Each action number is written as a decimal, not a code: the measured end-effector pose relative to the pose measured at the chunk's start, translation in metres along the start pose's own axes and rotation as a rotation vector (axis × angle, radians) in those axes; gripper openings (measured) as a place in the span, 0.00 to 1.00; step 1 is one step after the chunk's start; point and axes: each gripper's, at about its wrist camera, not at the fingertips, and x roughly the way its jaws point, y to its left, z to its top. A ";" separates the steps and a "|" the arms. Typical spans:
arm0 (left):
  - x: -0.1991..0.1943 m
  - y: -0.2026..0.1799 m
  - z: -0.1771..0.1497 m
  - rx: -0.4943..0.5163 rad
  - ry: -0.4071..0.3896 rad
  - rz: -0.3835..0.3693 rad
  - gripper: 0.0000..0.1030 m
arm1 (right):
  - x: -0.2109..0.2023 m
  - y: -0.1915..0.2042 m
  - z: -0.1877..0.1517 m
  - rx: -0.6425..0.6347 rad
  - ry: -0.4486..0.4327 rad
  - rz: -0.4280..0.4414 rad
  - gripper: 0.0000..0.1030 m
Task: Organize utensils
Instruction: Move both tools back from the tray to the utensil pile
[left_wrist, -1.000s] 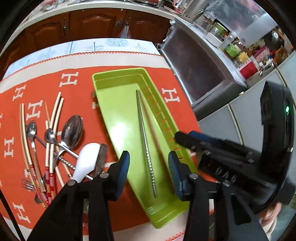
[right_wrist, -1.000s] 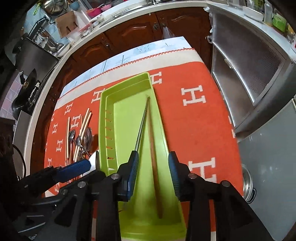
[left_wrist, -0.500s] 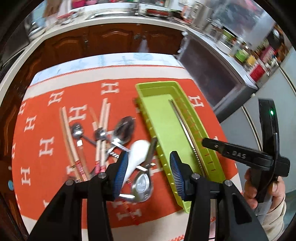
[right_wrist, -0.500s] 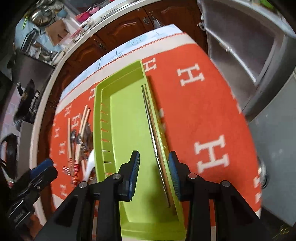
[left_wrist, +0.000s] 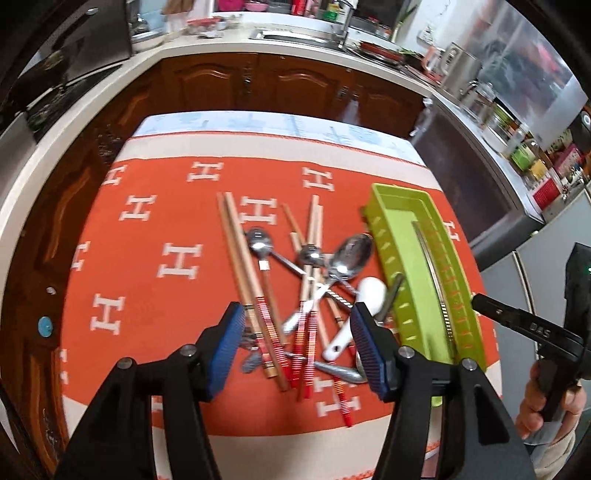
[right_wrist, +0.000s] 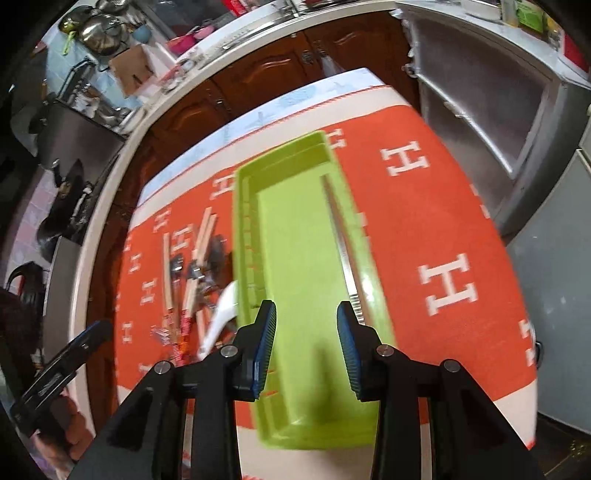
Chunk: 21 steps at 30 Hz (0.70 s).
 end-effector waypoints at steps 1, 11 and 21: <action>-0.002 0.004 -0.001 0.002 -0.007 0.007 0.56 | 0.000 0.008 -0.002 -0.012 0.003 0.009 0.34; -0.026 0.053 -0.009 0.012 -0.065 0.083 0.60 | 0.020 0.094 -0.024 -0.147 0.082 0.053 0.34; -0.005 0.097 -0.012 0.002 -0.047 0.124 0.77 | 0.069 0.189 -0.013 -0.258 0.173 0.101 0.32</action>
